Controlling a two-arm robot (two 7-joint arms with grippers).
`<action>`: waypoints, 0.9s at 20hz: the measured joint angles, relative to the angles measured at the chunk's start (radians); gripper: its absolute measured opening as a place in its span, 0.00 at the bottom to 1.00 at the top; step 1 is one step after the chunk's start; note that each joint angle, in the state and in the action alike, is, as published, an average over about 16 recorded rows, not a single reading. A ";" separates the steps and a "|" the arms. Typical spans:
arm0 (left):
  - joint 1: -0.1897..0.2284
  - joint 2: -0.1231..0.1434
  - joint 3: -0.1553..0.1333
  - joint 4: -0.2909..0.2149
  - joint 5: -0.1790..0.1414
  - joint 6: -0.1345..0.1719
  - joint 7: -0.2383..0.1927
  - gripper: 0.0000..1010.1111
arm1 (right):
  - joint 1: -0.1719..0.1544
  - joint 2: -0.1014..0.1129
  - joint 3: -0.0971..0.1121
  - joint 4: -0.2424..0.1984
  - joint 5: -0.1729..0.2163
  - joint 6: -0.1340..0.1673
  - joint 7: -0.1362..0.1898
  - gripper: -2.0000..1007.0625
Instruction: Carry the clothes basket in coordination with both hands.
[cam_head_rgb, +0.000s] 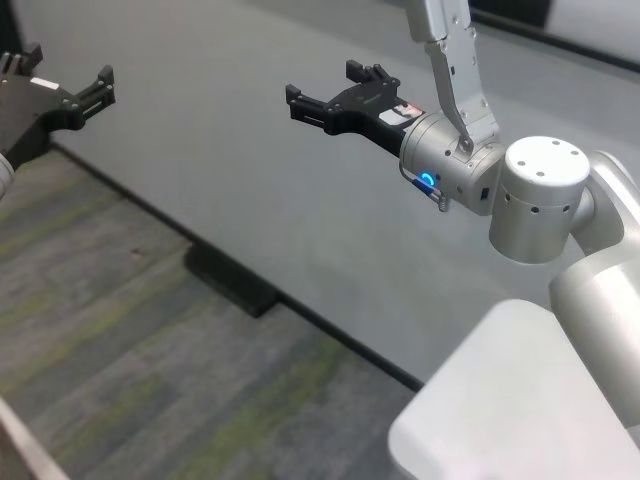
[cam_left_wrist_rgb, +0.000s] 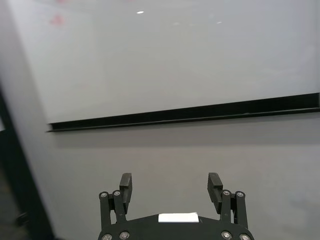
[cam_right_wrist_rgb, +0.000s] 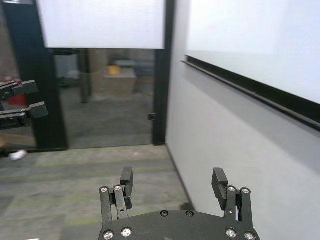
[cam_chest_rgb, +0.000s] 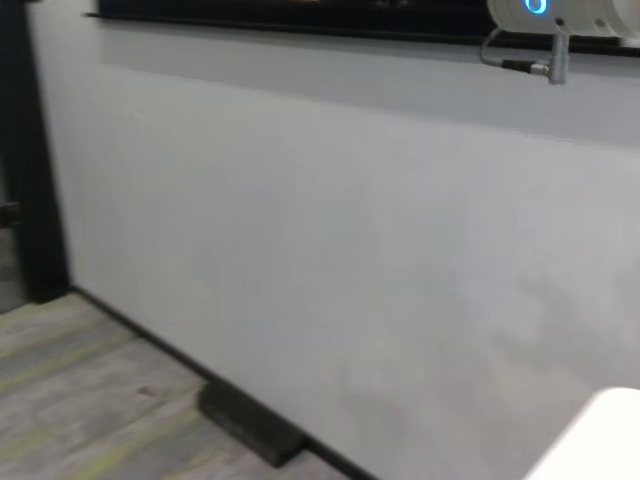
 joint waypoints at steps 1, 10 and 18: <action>0.000 0.000 0.000 0.000 0.000 0.000 0.000 0.99 | 0.000 0.000 0.000 0.000 0.000 0.000 0.000 1.00; 0.000 0.000 0.000 0.000 0.000 0.000 0.000 0.99 | 0.000 0.000 0.000 0.000 0.000 0.000 0.000 1.00; 0.000 0.000 0.000 0.000 0.000 0.000 0.000 0.99 | 0.000 0.000 0.000 0.000 0.000 0.000 0.000 1.00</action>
